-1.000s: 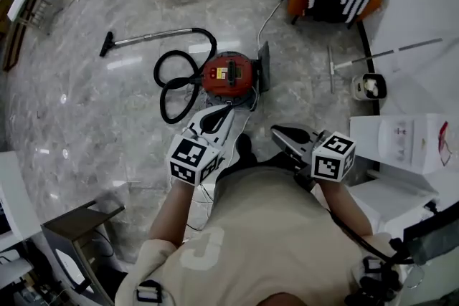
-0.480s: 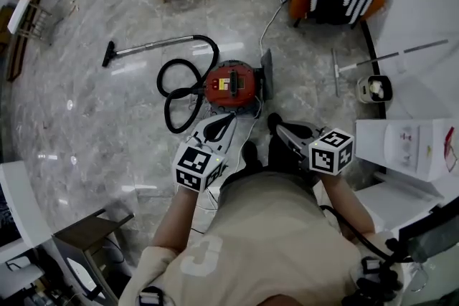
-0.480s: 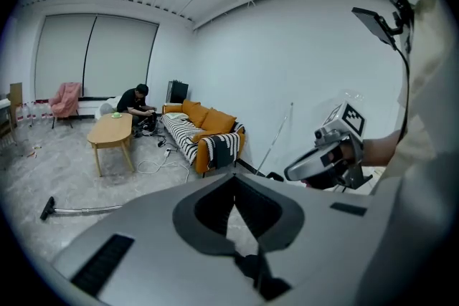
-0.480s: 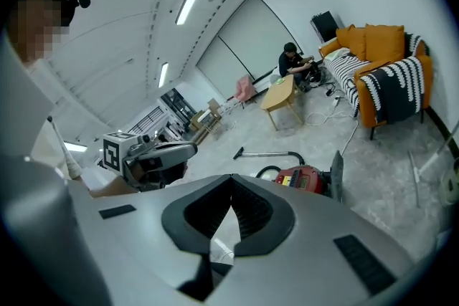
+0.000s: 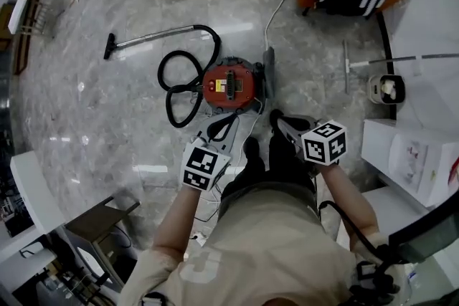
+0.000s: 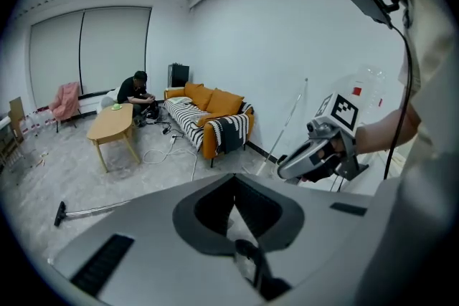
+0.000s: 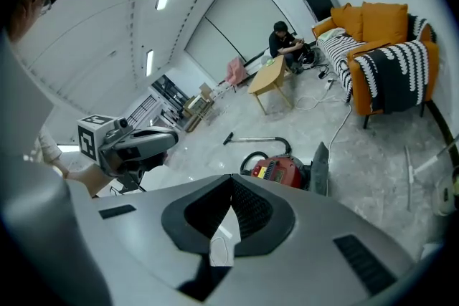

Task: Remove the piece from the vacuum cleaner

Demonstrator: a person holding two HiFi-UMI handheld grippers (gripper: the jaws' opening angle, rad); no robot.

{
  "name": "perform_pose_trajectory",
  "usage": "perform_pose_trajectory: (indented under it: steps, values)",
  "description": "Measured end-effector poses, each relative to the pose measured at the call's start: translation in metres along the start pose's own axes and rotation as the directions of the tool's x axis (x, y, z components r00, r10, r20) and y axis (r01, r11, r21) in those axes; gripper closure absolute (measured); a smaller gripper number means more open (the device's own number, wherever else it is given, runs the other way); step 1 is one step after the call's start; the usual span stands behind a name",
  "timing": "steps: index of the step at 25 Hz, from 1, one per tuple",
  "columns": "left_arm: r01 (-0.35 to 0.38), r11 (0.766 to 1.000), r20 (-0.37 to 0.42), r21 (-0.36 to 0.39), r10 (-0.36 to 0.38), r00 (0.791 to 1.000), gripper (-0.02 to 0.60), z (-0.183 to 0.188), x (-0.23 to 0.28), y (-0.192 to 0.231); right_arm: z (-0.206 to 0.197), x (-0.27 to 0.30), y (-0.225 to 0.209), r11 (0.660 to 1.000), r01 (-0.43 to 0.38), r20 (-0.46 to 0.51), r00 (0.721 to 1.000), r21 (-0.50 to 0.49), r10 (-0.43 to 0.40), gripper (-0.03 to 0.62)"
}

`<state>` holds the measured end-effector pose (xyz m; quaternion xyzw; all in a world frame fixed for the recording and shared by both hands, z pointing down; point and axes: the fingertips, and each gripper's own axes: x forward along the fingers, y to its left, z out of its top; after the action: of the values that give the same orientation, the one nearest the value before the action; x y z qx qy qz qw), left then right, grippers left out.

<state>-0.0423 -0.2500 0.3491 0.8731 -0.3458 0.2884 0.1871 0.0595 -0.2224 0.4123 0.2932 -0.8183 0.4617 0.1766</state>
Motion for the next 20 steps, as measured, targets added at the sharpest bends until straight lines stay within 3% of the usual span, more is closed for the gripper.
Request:
perform_pose_trajectory:
  steps: [5,12,20]
  values:
    - [-0.056,0.998,-0.059,0.012,0.056,0.997,0.578,-0.018,0.046,0.03,-0.004,0.026,-0.065,0.995,0.089,-0.087,0.993,0.044,-0.085,0.592]
    - [-0.137,0.991,-0.156,-0.004,0.135,0.978,0.578,-0.085,0.113,0.079,-0.024,0.082,-0.139,0.987,0.116,-0.152,0.983,0.109,-0.098,0.592]
    - [-0.225,0.974,-0.239,0.03,0.226,0.944,0.58,-0.168,0.191,0.122,-0.053,0.156,-0.203,0.982,0.146,-0.218,0.969,0.12,-0.117,0.592]
